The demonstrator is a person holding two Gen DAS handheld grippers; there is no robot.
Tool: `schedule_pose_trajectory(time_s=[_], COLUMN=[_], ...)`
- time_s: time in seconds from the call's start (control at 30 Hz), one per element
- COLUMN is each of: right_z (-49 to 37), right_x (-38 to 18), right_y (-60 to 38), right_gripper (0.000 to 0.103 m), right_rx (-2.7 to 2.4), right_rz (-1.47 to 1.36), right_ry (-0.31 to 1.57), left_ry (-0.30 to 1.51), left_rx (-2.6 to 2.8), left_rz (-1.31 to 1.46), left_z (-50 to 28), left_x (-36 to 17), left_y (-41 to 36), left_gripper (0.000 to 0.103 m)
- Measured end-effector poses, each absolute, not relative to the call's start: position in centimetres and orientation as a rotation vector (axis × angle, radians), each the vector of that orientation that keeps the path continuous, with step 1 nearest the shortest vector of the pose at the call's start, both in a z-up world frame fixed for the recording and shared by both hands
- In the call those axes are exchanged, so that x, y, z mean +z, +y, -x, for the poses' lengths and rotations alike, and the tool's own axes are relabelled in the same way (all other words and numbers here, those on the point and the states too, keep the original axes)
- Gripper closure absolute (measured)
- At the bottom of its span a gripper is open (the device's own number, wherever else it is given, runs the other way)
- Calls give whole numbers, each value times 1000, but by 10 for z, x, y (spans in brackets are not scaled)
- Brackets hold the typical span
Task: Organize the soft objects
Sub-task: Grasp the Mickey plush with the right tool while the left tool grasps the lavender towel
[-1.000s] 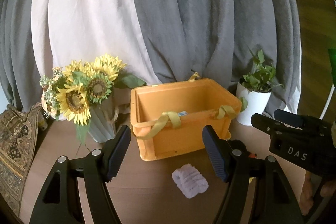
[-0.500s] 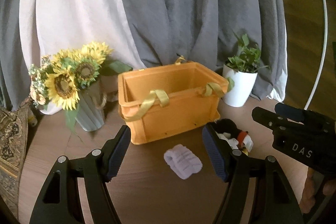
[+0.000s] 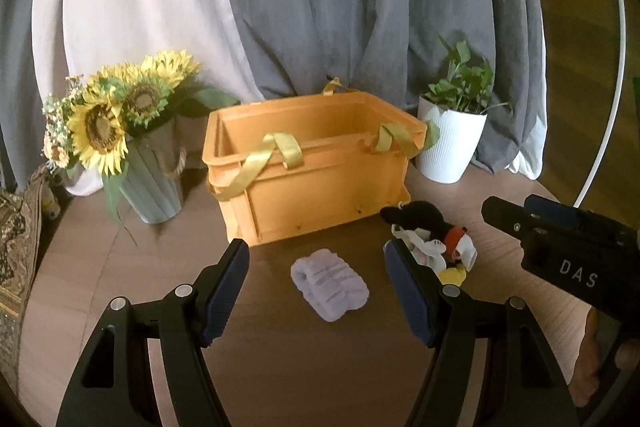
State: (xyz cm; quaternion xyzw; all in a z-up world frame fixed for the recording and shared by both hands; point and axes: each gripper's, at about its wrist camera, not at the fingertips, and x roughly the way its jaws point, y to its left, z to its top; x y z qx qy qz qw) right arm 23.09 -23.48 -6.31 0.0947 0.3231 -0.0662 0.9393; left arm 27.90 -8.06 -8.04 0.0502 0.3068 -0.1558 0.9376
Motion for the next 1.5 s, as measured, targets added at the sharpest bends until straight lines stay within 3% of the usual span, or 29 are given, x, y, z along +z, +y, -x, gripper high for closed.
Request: schedule_pose_trajectory(time_s=[1.5], right_z=[-307], right_x=[-188], right_y=[-320], right_gripper=[44], right_rx=[4], right_rz=[-348], right_ry=[858], left_ry=[854], left_rx=[-97], left_rz=[-76], left_z=[-337], left_x=[-202], left_y=[-148], left_gripper=[34])
